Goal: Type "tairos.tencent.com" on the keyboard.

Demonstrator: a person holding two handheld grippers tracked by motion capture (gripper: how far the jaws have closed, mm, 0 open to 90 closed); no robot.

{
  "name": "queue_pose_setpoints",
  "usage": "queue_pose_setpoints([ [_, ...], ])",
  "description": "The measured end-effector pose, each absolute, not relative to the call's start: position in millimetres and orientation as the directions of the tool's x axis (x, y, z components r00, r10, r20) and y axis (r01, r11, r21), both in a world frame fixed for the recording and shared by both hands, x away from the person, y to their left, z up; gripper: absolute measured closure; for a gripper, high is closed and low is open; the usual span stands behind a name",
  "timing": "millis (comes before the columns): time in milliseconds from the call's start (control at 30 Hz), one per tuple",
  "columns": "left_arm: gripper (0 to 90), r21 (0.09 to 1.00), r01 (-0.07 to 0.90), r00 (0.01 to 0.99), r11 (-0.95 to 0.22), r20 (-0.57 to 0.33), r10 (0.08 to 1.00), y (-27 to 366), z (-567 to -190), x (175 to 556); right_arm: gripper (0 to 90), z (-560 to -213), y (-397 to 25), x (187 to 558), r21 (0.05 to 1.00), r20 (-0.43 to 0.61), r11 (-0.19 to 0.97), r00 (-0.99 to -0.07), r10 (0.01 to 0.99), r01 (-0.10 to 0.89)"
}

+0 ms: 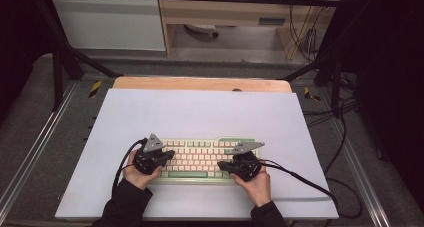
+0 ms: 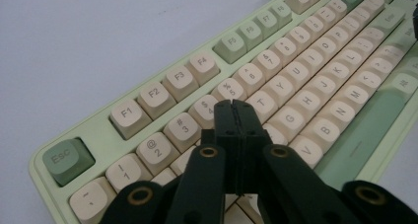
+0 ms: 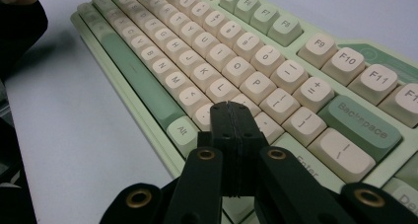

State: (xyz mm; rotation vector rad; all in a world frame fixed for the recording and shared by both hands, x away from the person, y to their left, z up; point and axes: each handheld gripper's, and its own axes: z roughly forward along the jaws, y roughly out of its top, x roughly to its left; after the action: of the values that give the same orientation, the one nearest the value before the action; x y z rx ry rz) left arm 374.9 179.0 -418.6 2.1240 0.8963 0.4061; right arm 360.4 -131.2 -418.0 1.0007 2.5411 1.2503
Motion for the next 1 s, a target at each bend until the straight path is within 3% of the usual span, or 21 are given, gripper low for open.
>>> queue_pose_setpoints([
  [1000, 90.0, 0.752, 0.475, 0.691, -0.458, 0.004, 0.723, 177.2, -429.1, 380.2, 90.0, -418.4, -131.1, 360.6, 0.746, 0.159, 0.436, -0.769, 0.619, 0.504],
])
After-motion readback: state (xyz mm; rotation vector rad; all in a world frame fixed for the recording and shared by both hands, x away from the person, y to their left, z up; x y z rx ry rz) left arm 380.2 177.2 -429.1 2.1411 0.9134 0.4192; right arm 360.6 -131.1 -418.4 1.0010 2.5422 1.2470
